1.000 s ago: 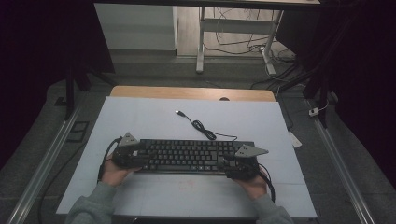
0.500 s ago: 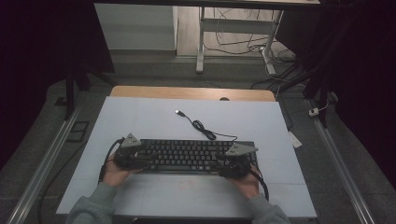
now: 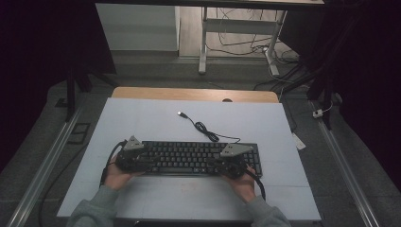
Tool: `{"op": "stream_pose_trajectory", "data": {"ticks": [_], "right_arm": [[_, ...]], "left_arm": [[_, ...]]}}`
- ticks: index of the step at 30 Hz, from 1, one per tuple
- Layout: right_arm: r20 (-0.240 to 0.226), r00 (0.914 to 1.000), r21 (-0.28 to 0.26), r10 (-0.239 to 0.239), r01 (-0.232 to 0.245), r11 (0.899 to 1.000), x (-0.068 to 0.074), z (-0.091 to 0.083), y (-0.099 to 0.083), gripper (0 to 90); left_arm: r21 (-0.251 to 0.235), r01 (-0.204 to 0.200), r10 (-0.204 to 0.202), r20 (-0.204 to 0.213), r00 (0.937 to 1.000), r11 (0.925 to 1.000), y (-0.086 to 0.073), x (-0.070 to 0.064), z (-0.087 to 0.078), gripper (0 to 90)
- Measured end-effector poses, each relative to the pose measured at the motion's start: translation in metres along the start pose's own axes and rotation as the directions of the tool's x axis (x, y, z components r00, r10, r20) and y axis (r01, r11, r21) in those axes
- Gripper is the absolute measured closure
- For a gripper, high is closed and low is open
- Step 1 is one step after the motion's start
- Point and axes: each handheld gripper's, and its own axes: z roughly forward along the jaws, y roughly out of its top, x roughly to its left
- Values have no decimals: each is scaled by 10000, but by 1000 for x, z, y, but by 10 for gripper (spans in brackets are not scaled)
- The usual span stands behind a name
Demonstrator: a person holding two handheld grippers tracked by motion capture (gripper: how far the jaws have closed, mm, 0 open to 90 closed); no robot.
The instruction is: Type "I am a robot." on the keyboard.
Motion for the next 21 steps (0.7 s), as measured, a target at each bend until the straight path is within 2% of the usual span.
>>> {"op": "stream_pose_trajectory", "data": {"ticks": [8,12,21], "right_arm": [[-231,9997,288,-45,51,9996,7,21,9,897],[-390,9990,571,-220,243,9981,14,32,11,897],[-569,9974,749,-447,489,9960,22,56,24,897]], "left_arm": [[47,-48,48,-32,10000,10000,-1,0,0,375],[69,-52,52,-30,10000,10000,-1,-1,1,375],[15,-39,39,-67,10000,10000,-2,-2,-2,375]]}}
